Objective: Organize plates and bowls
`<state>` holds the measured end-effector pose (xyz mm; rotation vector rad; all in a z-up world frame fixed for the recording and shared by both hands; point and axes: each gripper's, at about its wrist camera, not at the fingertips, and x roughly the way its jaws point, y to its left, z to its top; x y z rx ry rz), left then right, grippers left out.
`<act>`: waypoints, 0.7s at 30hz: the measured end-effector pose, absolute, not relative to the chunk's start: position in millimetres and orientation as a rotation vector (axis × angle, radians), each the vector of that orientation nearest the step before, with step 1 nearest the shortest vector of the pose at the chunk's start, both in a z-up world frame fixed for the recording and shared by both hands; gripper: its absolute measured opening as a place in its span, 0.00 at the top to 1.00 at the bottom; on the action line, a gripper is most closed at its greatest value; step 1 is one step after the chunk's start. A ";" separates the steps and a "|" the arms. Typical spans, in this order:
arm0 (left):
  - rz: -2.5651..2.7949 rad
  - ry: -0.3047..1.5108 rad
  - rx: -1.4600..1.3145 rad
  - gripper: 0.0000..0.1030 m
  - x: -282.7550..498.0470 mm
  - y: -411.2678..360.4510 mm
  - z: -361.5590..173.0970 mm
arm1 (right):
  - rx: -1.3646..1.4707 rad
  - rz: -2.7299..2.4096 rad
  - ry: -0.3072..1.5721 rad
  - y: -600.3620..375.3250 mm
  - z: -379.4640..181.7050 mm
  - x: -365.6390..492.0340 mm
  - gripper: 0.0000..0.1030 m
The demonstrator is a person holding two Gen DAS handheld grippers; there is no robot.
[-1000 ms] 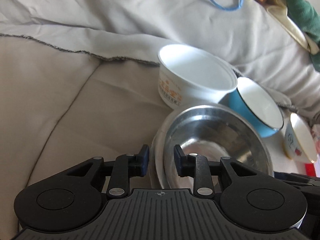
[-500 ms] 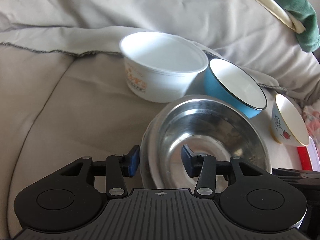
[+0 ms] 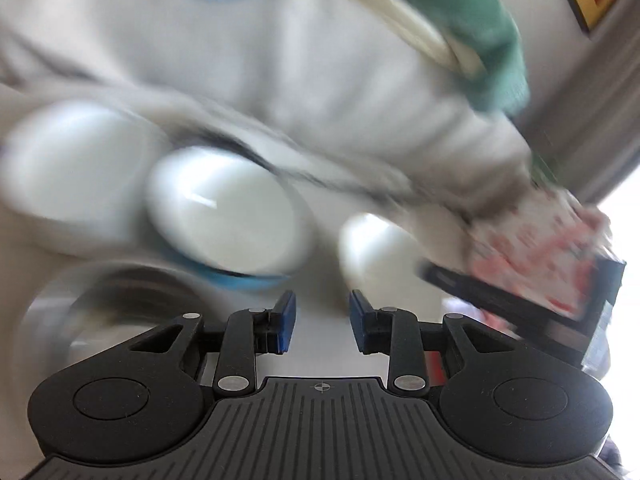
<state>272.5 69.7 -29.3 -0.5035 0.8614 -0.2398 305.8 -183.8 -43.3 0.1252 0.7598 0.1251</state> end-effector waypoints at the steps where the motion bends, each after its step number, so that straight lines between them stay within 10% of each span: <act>1: -0.249 0.886 -0.485 0.68 287.5 52.6 -35.9 | 0.115 0.081 0.770 -192.2 -50.3 319.4 0.15; 7: -0.163 0.974 -0.384 0.68 338.2 -5.4 -76.8 | 0.115 0.055 0.714 -213.6 -77.6 337.2 0.17; 11: -0.146 1.000 -0.379 0.72 352.0 -16.8 -94.3 | 0.221 0.130 0.850 -217.7 -94.9 356.6 0.53; 21: -0.140 1.020 -0.351 0.76 297.0 -3.1 -82.4 | 0.280 0.268 0.952 -200.6 -96.4 323.3 0.55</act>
